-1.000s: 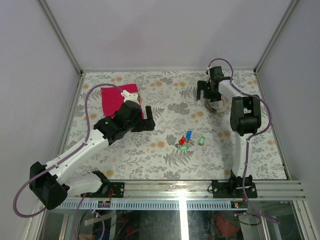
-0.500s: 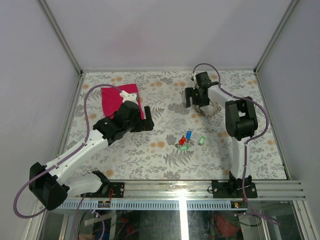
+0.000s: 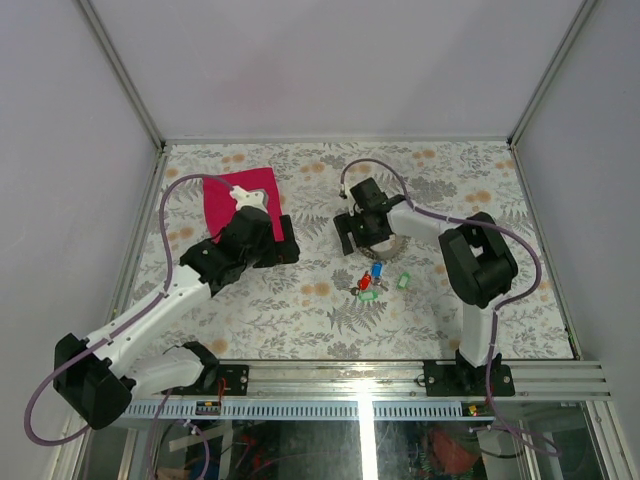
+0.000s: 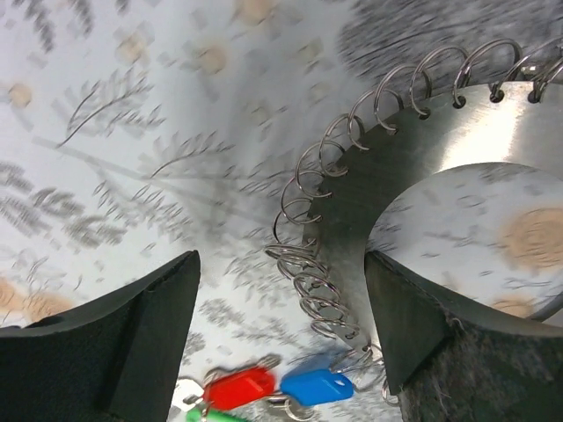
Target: Put the keys on the keyring
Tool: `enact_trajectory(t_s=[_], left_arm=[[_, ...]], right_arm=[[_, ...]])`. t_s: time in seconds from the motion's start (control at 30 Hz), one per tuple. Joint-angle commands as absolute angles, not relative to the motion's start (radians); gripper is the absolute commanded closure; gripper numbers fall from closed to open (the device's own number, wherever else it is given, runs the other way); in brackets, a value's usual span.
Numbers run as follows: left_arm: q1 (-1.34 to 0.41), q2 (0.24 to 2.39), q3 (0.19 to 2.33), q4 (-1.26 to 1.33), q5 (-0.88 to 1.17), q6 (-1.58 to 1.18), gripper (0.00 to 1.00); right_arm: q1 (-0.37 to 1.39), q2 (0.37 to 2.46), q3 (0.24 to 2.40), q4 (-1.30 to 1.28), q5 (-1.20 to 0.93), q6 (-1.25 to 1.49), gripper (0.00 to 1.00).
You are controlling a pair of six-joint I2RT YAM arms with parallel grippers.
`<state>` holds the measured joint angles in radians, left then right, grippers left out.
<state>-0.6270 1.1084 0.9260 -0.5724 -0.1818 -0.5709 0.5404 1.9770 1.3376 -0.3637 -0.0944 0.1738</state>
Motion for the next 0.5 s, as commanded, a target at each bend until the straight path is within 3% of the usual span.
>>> enact_trajectory(t_s=[0.0,0.23,0.47], left_arm=[[-0.603,1.076,0.9,-0.519,-0.207,-0.584,0.0],[-0.579,1.072,0.881,-0.505,-0.206,-0.592,0.0],[-0.559,1.06,0.864,-0.489,-0.195,-0.589,0.0]], right_arm=[[0.597,1.868,1.262,-0.307,-0.154,0.186,0.19],[0.623,1.712,1.141,-0.176,-0.26,0.169,0.17],[0.623,1.569,1.112,-0.155,0.01,0.251,0.17]])
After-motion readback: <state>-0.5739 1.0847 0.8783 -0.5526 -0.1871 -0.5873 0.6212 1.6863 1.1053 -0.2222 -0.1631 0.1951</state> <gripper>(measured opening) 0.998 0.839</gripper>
